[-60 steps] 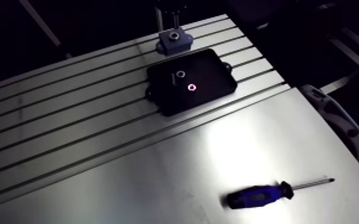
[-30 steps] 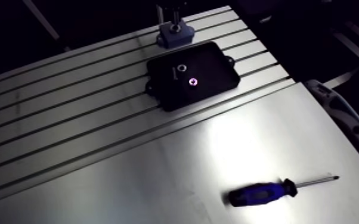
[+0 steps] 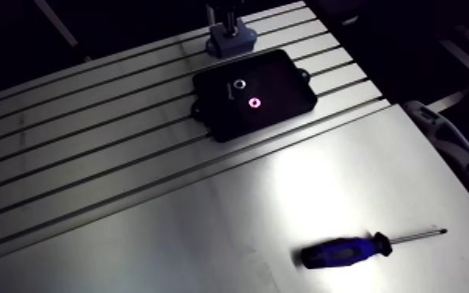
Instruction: Pick up the bearing and press it into the housing until flush.
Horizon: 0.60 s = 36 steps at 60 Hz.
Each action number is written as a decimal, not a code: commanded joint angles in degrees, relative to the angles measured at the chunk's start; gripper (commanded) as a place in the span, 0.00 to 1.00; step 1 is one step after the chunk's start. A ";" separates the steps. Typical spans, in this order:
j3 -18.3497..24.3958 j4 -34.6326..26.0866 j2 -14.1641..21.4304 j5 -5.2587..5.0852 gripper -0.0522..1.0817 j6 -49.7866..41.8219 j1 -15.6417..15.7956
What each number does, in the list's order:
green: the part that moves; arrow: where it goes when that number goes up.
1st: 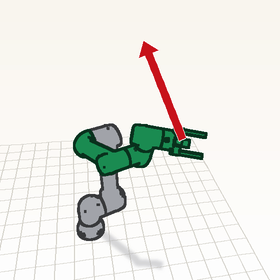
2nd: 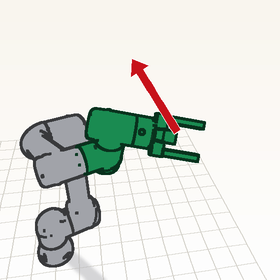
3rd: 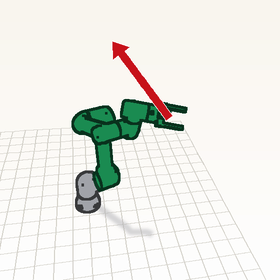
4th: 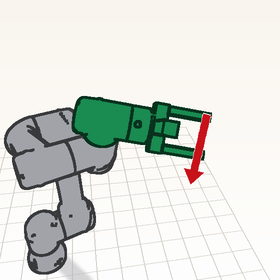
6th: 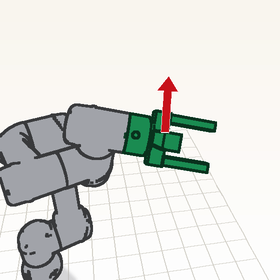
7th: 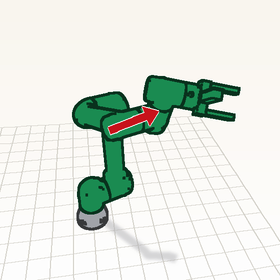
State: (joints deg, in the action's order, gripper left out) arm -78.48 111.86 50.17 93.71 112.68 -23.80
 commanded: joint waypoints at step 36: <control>0.04 0.16 -0.21 0.03 1.00 0.31 -0.11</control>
State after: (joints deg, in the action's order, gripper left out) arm -78.40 111.97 49.97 93.73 112.92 -23.88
